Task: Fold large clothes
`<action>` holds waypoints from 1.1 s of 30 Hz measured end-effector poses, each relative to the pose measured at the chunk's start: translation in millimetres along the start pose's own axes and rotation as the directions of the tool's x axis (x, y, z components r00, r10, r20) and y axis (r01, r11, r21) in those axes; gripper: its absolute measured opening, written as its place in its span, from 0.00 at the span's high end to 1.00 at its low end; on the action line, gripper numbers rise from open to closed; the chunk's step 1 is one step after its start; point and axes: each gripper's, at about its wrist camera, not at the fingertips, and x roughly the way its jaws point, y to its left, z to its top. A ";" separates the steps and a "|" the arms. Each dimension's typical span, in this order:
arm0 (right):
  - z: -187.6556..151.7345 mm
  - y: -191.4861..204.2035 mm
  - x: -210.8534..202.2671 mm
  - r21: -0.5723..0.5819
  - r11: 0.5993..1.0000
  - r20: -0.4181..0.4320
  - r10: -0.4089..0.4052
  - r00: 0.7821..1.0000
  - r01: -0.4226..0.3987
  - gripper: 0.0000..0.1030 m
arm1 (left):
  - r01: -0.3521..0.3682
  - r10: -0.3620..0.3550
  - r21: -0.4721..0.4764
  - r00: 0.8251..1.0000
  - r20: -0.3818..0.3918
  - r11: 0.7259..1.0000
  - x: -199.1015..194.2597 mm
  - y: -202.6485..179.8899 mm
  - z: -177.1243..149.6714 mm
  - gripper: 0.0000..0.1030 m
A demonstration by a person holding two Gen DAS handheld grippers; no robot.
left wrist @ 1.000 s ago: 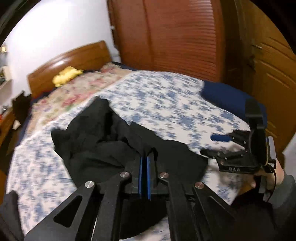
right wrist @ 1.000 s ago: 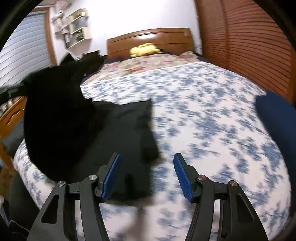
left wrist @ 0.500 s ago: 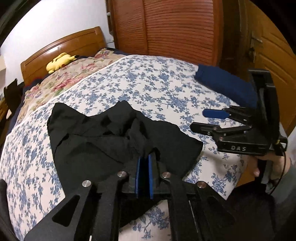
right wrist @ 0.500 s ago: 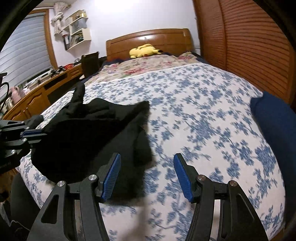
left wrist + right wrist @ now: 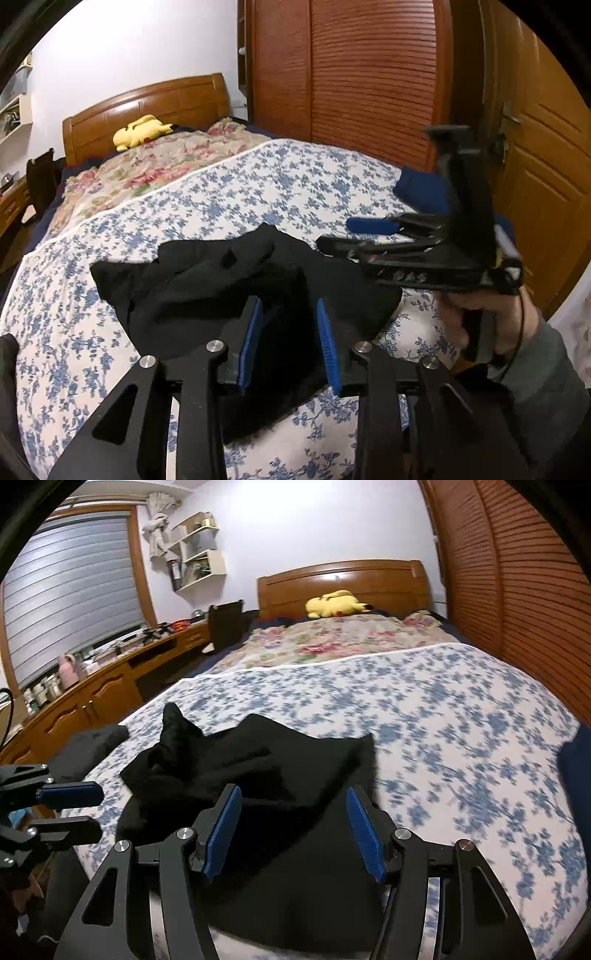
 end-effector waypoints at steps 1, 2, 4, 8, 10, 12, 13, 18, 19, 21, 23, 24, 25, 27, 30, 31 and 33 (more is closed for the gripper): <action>0.8 3.2 3.6 -0.009 1.000 -0.001 0.007 1.000 -0.007 0.41 | 0.000 0.000 -0.008 1.000 0.010 1.000 -6.5 3.7 -0.3 0.69; 1.6 5.1 7.3 -0.017 1.000 -0.001 0.015 1.000 -0.015 0.41 | -0.002 0.002 -0.014 1.000 0.017 1.000 -10.8 7.2 -0.2 0.68; 4.2 8.4 12.1 -0.030 0.999 -0.003 0.031 1.000 -0.031 0.41 | -0.019 0.020 -0.030 0.999 0.041 0.999 -25.0 17.3 -1.5 0.68; 11.5 15.8 25.3 -0.051 0.996 0.004 0.078 0.997 -0.078 0.41 | -0.067 0.073 -0.081 0.995 0.071 0.994 -50.7 45.4 -10.4 0.68; 14.9 22.0 30.2 -0.063 0.993 0.006 0.097 0.995 -0.096 0.41 | -0.113 0.122 -0.106 0.989 0.078 0.988 -64.8 63.9 -19.0 0.68; 21.0 30.9 35.9 -0.071 0.990 0.005 0.125 0.992 -0.124 0.41 | -0.151 0.162 -0.132 0.984 0.079 0.980 -74.7 82.2 -27.5 0.68; 24.1 35.3 39.6 -0.080 0.987 0.003 0.140 0.990 -0.139 0.41 | -0.166 0.179 -0.149 0.981 0.075 0.975 -79.5 93.8 -32.7 0.68; 44.2 63.1 59.8 -0.160 0.968 -0.025 0.190 0.981 -0.192 0.41 | -0.233 0.246 -0.200 0.968 0.041 0.952 -91.4 135.8 -57.5 0.68; 48.6 66.7 66.7 -0.170 0.964 -0.042 0.199 0.979 -0.203 0.41 | -0.239 0.251 -0.209 0.967 0.036 0.948 -91.9 141.2 -60.9 0.68; 56.4 71.8 83.4 -0.183 0.956 -0.089 0.214 0.973 -0.227 0.41 | -0.253 0.266 -0.229 0.964 0.026 0.940 -92.7 153.8 -69.8 0.68; 61.1 76.5 98.8 -0.198 0.951 -0.135 0.214 0.967 -0.238 0.41 | -0.262 0.275 -0.244 0.961 0.020 0.934 -95.4 163.0 -79.3 0.68; 62.2 78.8 107.2 -0.210 0.946 -0.165 0.216 0.962 -0.248 0.41 | -0.263 0.276 -0.252 0.961 0.019 0.931 -94.8 166.6 -81.9 0.68; 62.6 81.5 114.7 -0.225 0.939 -0.197 0.216 0.956 -0.258 0.41 | -0.262 0.275 -0.261 0.961 0.017 0.929 -94.3 170.3 -84.9 0.68; 60.9 86.0 130.1 -0.266 0.928 -0.265 0.188 0.946 -0.259 0.41 | -0.262 0.274 -0.273 0.962 0.009 0.926 -91.5 175.9 -91.3 0.68; 54.5 81.6 144.2 -0.305 0.917 -0.338 0.148 0.929 -0.257 0.51 | -0.255 0.263 -0.273 0.965 -0.006 0.928 -82.5 179.9 -98.6 0.68; 52.9 78.7 146.2 -0.319 0.913 -0.349 0.136 0.927 -0.254 0.85 | -0.252 0.259 -0.269 0.966 -0.008 0.930 -79.9 179.4 -99.9 0.68; 50.3 69.6 144.2 -0.329 0.911 -0.347 0.126 0.929 -0.247 0.95 | -0.240 0.246 -0.265 0.969 -0.009 0.934 -75.7 178.4 -102.0 0.68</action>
